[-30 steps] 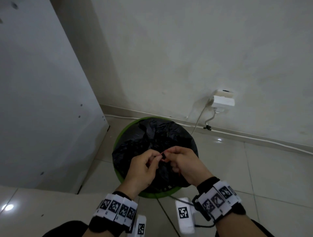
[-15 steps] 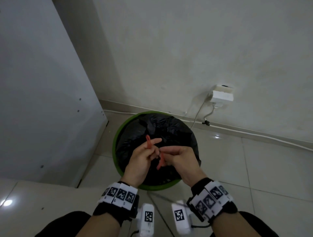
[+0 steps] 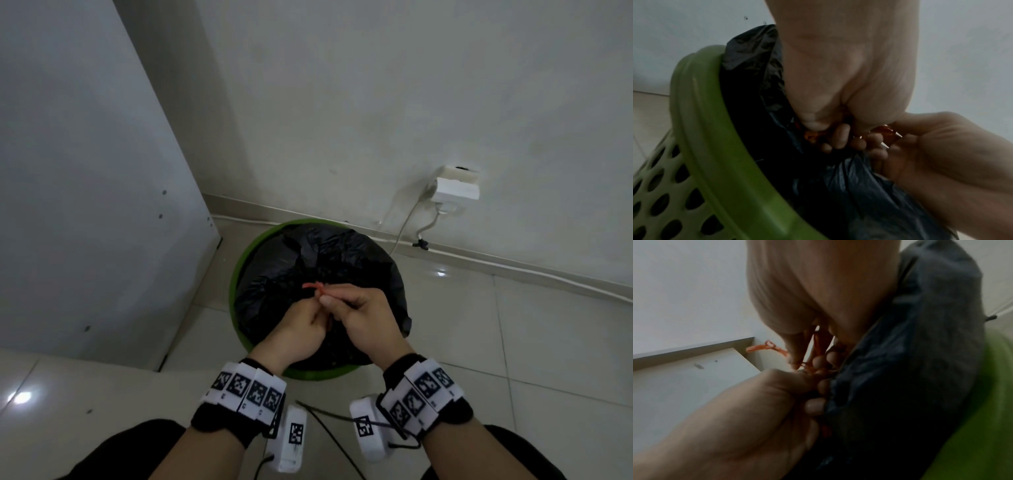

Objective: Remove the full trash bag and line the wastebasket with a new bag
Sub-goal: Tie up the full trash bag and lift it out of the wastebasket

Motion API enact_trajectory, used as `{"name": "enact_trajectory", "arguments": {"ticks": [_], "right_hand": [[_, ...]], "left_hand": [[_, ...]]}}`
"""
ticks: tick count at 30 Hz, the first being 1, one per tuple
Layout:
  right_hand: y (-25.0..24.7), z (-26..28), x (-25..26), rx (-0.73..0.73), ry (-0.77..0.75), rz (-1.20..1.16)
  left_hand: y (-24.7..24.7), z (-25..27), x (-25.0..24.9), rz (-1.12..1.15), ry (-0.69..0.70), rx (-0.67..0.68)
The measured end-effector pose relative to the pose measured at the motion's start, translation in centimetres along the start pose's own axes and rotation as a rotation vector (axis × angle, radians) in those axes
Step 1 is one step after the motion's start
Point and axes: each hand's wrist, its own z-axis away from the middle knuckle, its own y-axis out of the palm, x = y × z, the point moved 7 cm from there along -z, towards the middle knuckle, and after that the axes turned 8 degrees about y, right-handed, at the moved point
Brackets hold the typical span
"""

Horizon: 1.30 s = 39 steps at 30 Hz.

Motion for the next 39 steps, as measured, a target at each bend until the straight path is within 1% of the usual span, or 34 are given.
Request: {"name": "enact_trajectory", "arguments": {"ticks": [2,4,6,9,11,15,17,19,21,22,24,26,28,31,34,36,38,39], "right_hand": [[-0.5,-0.2,-0.6,-0.143,0.113,-0.079],[-1.0,-0.5,-0.9,-0.232,0.186,-0.082],[-1.4,-0.7,-1.0,-0.269,0.226,-0.023],[-1.9,-0.7,-1.2,-0.263,0.245,0.083],[-1.6,-0.7,-1.0,-0.181,0.238,0.203],[-0.1,-0.7,-0.6,0.094,0.182,0.463],[0.6,-0.6,-0.7,0.236,0.198,0.481],[1.1,-0.4,-0.8,0.369,0.247,0.442],[1.4,-0.3,-0.6,0.463,0.279,0.404],[1.4,-0.3,-0.5,0.493,0.279,0.396],[1.3,-0.3,-0.3,0.516,0.276,0.389],[1.1,-0.4,-0.4,0.482,0.275,0.356],[0.8,-0.7,-0.6,0.415,0.302,0.237],[0.9,-0.7,-1.3,0.348,0.350,0.092],[0.4,-0.5,-2.0,0.268,0.422,0.024],[-1.2,-0.7,-2.1,0.189,0.426,0.106],[-3.5,-1.1,-1.6,0.103,0.349,0.356],[-4.7,-1.3,-1.0,0.065,0.293,0.499]], "left_hand": [[0.3,0.1,0.1,-0.040,-0.007,-0.024],[-0.1,0.6,-0.2,-0.107,0.021,-0.094],[-1.0,1.3,-0.3,-0.178,0.066,-0.184],[-2.7,2.1,-0.8,-0.257,0.201,-0.315],[-3.6,2.3,-0.9,-0.245,0.236,-0.394],[-4.5,2.3,-0.4,-0.161,0.199,-0.504],[-4.6,2.2,-0.3,-0.122,0.221,-0.527],[-4.8,2.2,-0.5,-0.077,0.230,-0.550],[-4.9,2.2,-0.5,-0.048,0.218,-0.568],[-4.8,2.1,-0.4,-0.033,0.205,-0.553],[-4.1,1.9,0.2,0.042,0.139,-0.463],[-3.3,1.8,0.7,0.091,0.089,-0.360],[-2.9,1.8,0.7,0.082,0.106,-0.312],[-3.2,2.2,0.4,0.051,0.146,-0.356],[-4.5,2.8,0.3,-0.020,0.159,-0.410],[-5.7,3.5,-0.2,-0.084,0.180,-0.422],[-7.1,4.3,-0.2,-0.131,0.176,-0.421],[-8.0,4.7,0.0,-0.140,0.147,-0.421]]}}
